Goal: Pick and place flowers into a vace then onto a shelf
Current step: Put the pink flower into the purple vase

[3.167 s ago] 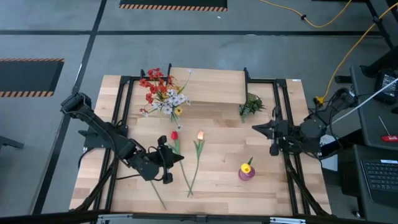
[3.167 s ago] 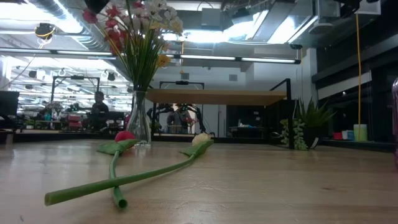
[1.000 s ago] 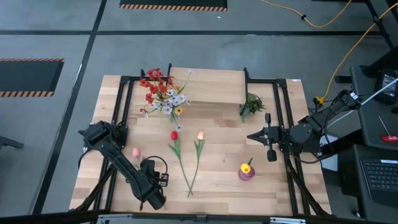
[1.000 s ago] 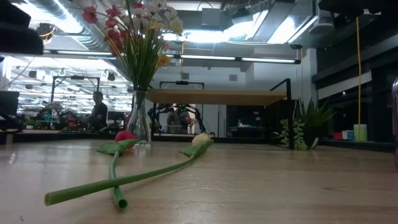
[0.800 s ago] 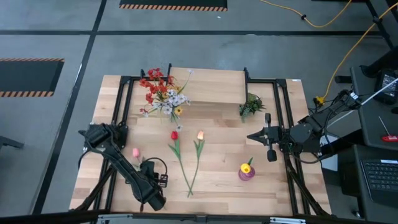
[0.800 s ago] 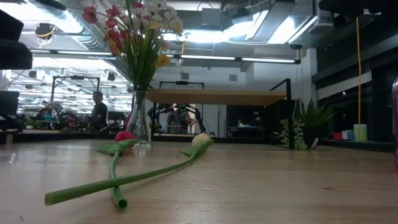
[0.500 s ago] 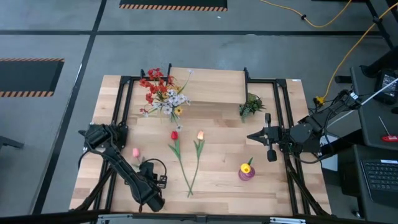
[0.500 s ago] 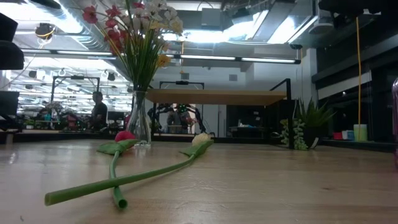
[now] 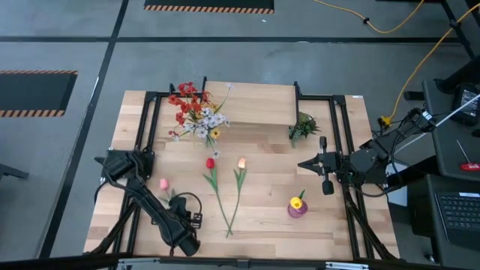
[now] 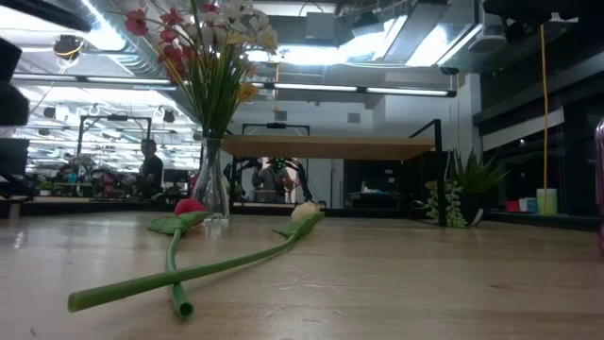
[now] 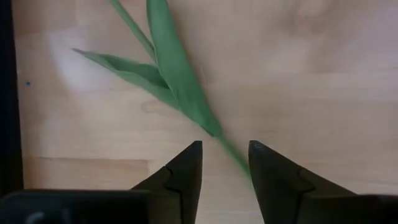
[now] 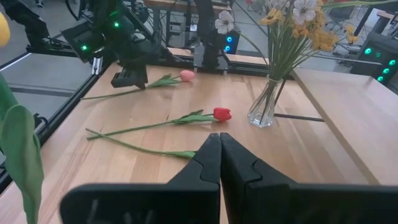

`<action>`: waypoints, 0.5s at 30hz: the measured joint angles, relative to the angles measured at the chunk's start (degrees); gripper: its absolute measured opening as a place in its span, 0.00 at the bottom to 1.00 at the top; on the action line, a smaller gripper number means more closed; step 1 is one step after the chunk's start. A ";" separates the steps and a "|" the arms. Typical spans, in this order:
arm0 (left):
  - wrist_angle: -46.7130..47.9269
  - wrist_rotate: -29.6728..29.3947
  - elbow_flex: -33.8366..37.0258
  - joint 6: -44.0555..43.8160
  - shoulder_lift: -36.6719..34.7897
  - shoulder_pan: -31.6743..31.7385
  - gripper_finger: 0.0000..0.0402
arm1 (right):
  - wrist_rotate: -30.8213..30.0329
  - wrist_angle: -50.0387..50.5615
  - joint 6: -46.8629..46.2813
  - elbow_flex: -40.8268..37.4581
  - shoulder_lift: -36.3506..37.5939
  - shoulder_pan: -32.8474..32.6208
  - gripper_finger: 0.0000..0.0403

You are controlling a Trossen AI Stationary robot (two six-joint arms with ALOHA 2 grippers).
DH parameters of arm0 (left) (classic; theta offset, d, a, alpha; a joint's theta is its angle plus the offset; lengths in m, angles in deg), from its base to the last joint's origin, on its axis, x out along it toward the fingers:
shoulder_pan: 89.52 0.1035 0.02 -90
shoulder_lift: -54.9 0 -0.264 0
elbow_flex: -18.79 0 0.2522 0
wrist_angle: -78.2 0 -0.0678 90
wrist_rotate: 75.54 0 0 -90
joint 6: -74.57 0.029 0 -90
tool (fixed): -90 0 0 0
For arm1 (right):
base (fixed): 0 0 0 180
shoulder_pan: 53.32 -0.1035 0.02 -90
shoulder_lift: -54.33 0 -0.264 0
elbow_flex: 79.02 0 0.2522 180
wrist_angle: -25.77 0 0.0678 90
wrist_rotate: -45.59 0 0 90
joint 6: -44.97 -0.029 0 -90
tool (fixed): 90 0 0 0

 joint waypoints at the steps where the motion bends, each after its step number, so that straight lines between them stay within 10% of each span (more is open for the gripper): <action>1: -0.23 0.10 0.00 0.00 0.35 0.00 0.32 | 0.00 0.00 0.03 0.00 0.00 0.00 0.00; 15: -0.97 2.11 -0.17 -0.53 2.96 -0.04 0.35 | 0.11 0.02 0.08 0.00 0.00 0.02 0.00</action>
